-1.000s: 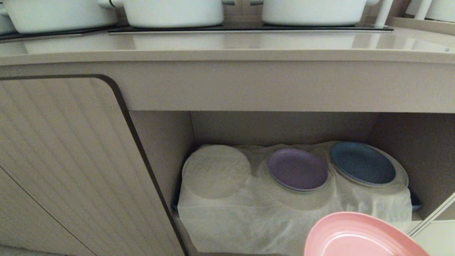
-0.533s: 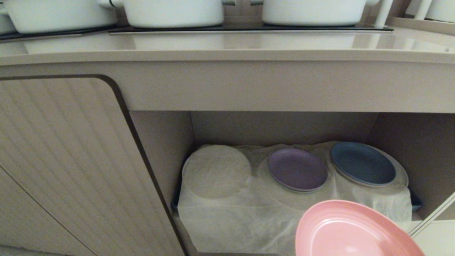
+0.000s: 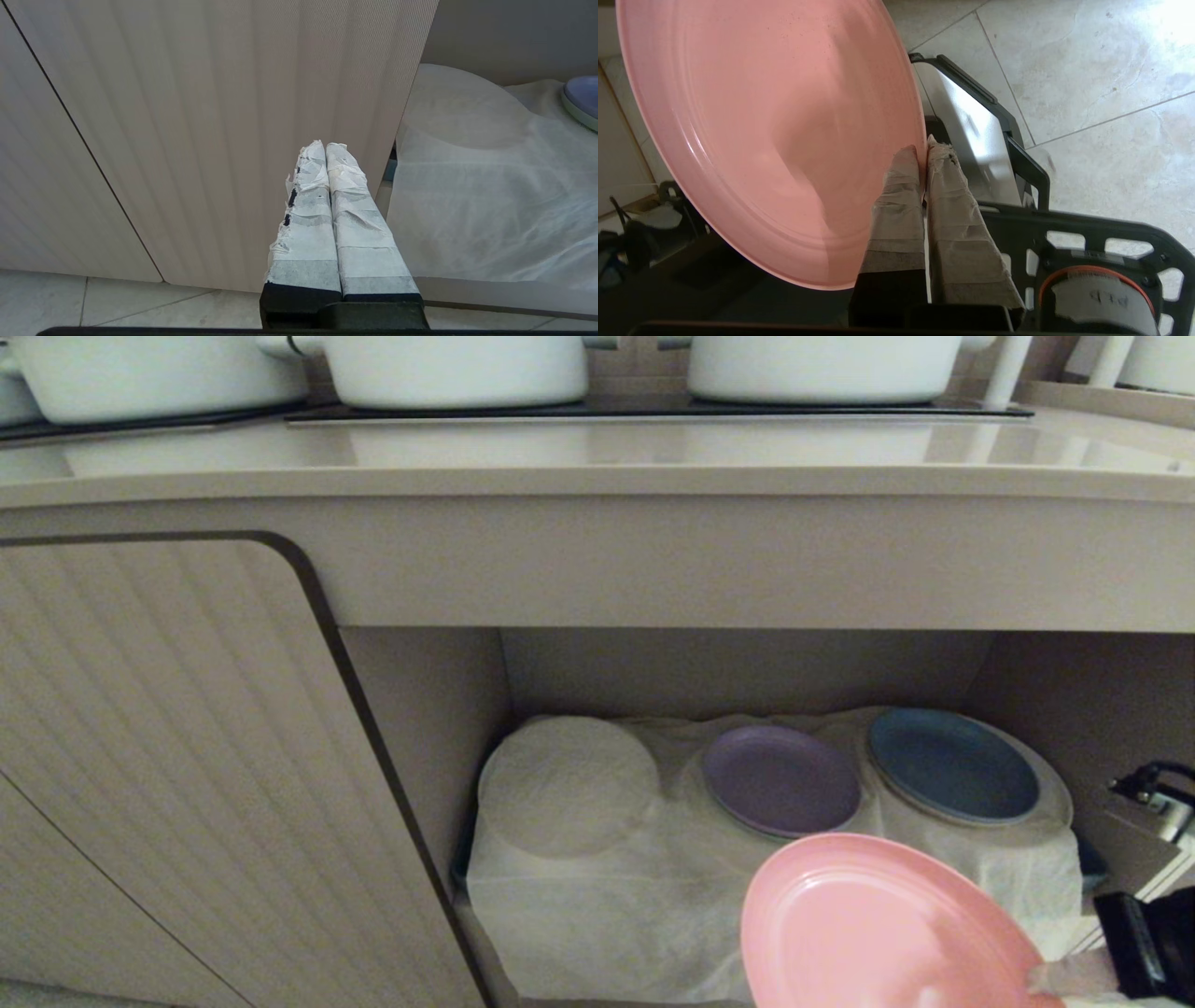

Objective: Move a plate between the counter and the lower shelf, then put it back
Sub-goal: Put the plate in the cupboard

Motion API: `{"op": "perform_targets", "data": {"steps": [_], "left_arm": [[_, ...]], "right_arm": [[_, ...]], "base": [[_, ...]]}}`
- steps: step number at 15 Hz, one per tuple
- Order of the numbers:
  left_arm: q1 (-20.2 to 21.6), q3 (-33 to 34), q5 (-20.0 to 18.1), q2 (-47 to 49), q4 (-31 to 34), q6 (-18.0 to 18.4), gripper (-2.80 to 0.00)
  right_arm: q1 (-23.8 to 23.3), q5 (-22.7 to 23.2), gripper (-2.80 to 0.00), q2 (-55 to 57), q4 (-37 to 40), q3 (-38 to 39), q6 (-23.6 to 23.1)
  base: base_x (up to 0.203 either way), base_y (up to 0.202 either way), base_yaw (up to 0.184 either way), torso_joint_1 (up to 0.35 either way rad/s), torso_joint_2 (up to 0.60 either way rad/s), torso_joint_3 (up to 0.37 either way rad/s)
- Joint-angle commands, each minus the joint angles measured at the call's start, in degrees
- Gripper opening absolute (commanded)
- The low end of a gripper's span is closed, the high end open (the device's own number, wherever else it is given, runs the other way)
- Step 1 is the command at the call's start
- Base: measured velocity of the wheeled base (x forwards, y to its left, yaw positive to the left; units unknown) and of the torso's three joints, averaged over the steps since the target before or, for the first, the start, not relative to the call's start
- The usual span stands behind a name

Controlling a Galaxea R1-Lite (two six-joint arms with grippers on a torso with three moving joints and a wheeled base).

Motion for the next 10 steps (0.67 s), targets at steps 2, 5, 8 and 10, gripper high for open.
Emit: {"op": "perform_targets", "data": {"steps": [2, 5, 8, 10], "left_arm": [[0.0, 0.0, 0.0, 0.1, 0.0, 0.0, -2.8], [0.0, 0.0, 0.0, 0.1, 0.0, 0.0, -2.8], [0.0, 0.0, 0.0, 0.1, 0.0, 0.0, -2.8], [0.0, 0.0, 0.0, 0.1, 0.0, 0.0, -2.8]], "right_arm": [[0.0, 0.2, -2.8, 6.7, -3.6, 0.0, 0.3], [0.9, 0.4, -2.8, 10.6, -7.1, 0.1, 1.1], [4.9, 0.3, -2.8, 13.9, -12.8, 0.1, 4.8], [8.1, 0.1, -2.8, 15.3, -15.5, 0.0, 7.3]], "base": [[0.0, 0.0, 0.0, 0.0, 0.0, 0.0], [0.0, 0.0, 0.0, 0.0, 0.0, 0.0], [0.0, 0.0, 0.0, 0.0, 0.0, 0.0], [0.0, 0.0, 0.0, 0.0, 0.0, 0.0]]}}
